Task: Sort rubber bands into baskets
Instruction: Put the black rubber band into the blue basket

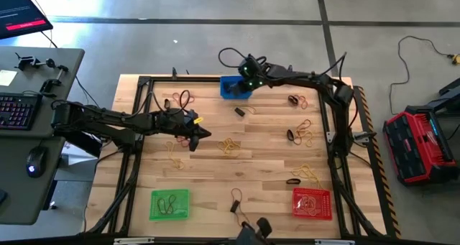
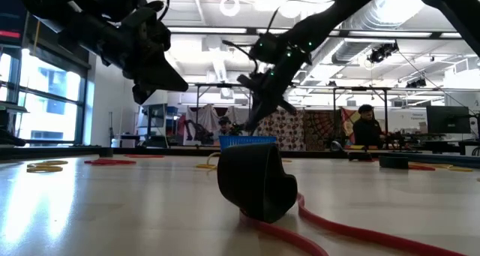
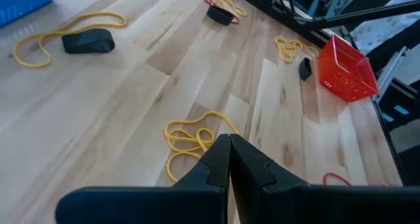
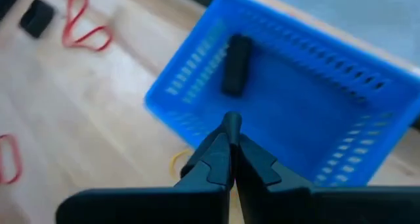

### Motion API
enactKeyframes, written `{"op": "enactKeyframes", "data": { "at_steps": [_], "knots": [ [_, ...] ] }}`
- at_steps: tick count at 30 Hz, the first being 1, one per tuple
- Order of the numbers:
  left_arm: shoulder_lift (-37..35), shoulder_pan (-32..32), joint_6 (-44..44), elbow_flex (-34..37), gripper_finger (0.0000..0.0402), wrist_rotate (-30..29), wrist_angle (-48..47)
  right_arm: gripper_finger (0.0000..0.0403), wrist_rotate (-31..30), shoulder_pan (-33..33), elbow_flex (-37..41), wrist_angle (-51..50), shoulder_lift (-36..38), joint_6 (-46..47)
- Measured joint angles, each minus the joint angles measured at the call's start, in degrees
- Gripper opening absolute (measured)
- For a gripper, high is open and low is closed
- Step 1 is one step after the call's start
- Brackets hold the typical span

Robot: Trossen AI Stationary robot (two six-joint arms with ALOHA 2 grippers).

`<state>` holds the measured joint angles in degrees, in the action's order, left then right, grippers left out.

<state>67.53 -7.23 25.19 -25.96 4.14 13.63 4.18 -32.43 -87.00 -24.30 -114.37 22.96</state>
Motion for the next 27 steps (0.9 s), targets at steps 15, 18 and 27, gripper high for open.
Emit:
{"op": "enactKeyframes", "data": {
  "at_steps": [15, 18, 27],
  "knots": [
    [0.0, 0.0, 1.2, 0.0, 0.0000, -3.3, 0.0, 0.0000, 2.0, -3.5, 0.0, -1.3, -3.9, -3.6],
    [0.0, 0.0, 1.2, 0.0, 0.0000, -3.3, 0.0, 0.0000, 1.8, -4.2, 0.0, -1.4, -3.9, -3.6],
    [0.0, 0.0, 1.1, 0.0, 0.0000, -4.0, 0.0, 0.0000, 1.9, -5.6, -2.6, -5.5, -3.9, -7.5]
  ]
}}
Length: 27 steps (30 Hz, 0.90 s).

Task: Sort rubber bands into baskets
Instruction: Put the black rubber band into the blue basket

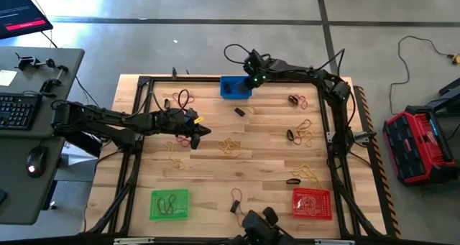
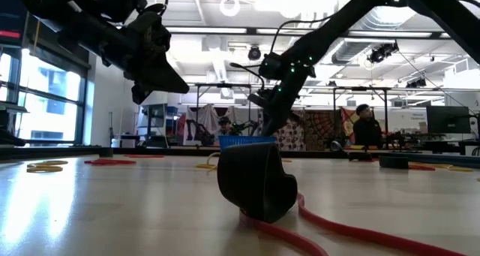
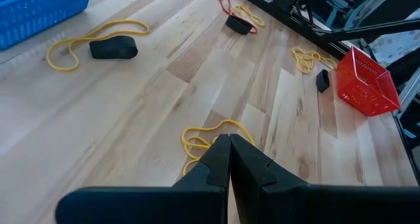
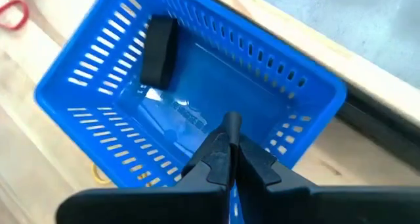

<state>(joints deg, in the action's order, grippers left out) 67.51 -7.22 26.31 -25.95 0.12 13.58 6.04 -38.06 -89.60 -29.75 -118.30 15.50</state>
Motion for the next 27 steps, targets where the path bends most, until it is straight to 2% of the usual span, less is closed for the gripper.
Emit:
{"op": "enactKeyframes", "data": {
  "at_steps": [5, 13, 17, 21, 27],
  "knots": [
    [0.0, 0.0, -0.5, 0.0, 0.0000, 0.0, 0.0, 0.0000, -1.0, 0.1, -8.3, -6.4, -2.7, -4.6],
    [0.0, 0.0, -0.4, 0.0, 0.0000, 0.0, -0.2, 0.0000, -0.4, 1.9, -29.7, -26.0, -16.3, -10.6],
    [0.0, 0.0, -1.1, 0.0, 0.0000, 0.0, -0.1, 0.0000, -0.5, 2.6, -38.6, -31.0, -20.4, -11.1],
    [0.0, 0.0, -2.0, 0.0, 0.0000, 0.0, -0.1, 0.0000, -1.0, 2.6, -42.4, -33.7, -22.0, -10.7],
    [0.0, 0.0, -2.0, 0.0, 0.0000, 2.2, -0.1, 0.0000, -1.0, 2.7, -40.8, -34.7, -22.1, -11.0]
  ]
}}
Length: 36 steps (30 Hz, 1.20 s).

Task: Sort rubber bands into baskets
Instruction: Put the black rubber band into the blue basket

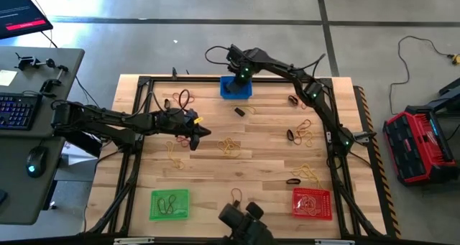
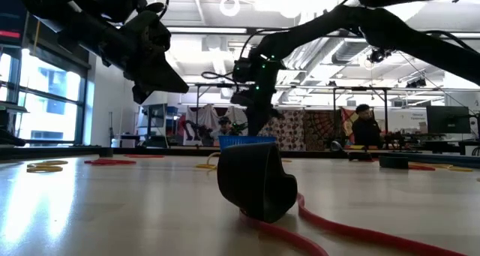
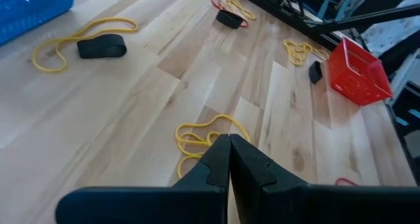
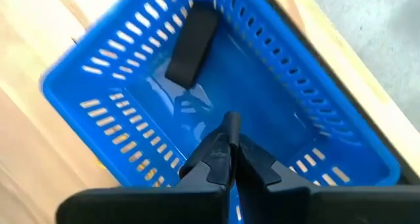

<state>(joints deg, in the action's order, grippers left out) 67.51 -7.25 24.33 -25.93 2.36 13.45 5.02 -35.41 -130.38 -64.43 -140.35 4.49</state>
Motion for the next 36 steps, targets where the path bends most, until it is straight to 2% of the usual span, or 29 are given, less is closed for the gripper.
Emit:
{"op": "enactKeyframes", "data": {
  "at_steps": [11, 28, 36],
  "knots": [
    [0.0, 0.0, 0.5, 0.0, 0.0000, 0.1, -0.1, 0.0010, -1.4, 0.1, 1.5, 0.4, 0.0, -0.3],
    [0.0, 0.0, 0.0, 0.0, 0.0000, -0.1, -0.1, 0.0121, -1.4, 0.1, 1.5, 0.4, 0.0, 0.2],
    [0.0, 0.0, -0.1, 0.0, 0.0000, -0.5, -0.1, 0.0150, -1.1, 0.1, 1.2, -1.8, 0.0, -0.5]
  ]
}}
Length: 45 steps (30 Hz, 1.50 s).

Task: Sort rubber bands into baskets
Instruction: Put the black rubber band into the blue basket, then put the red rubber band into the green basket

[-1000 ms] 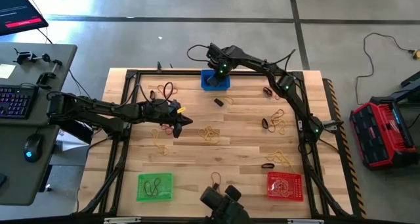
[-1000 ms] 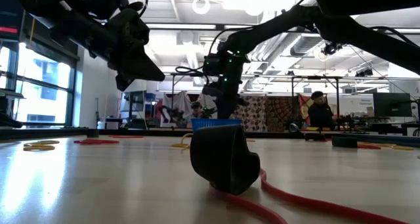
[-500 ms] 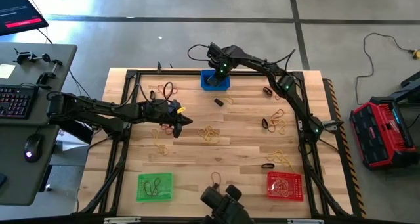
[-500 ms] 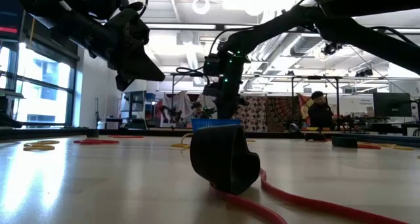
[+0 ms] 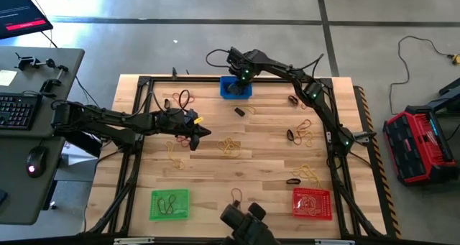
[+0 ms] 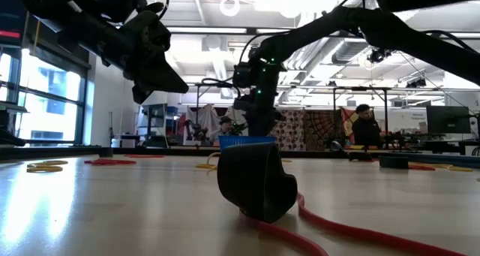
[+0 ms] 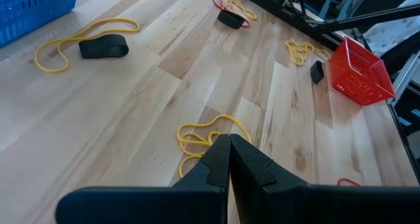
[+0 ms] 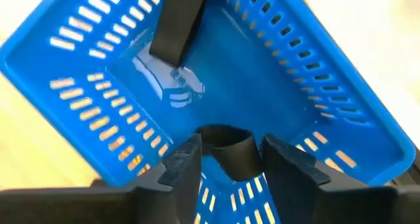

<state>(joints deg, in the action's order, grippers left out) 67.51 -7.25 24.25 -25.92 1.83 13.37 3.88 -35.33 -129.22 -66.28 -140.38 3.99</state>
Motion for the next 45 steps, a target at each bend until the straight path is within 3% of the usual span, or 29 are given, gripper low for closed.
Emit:
{"op": "enactKeyframes", "data": {
  "at_steps": [7, 16, 19, 25, 45],
  "knots": [
    [0.0, 0.0, 0.0, 0.0, 0.0000, 0.0, 0.0, 0.0139, -2.6, 0.6, -5.8, -2.1, 0.1, -1.5],
    [0.0, 0.0, -0.4, 0.0, 0.0000, 0.4, -0.2, 0.0127, -1.9, 0.7, -5.6, -0.2, 2.6, 1.1],
    [0.0, 0.2, -0.5, 0.0, 0.0000, 0.5, -0.1, 0.0099, -1.9, 1.0, -5.6, -0.3, 4.2, 1.1],
    [0.0, 0.2, -0.6, 0.0, 0.0000, 0.6, -0.2, 0.0008, -1.8, 3.0, -5.6, 4.1, 7.1, 1.0],
    [0.0, 0.1, -2.9, 0.0, 0.0000, 2.7, -0.2, 0.0000, -4.4, 10.6, -5.6, 16.0, 7.7, 1.7]
  ]
}}
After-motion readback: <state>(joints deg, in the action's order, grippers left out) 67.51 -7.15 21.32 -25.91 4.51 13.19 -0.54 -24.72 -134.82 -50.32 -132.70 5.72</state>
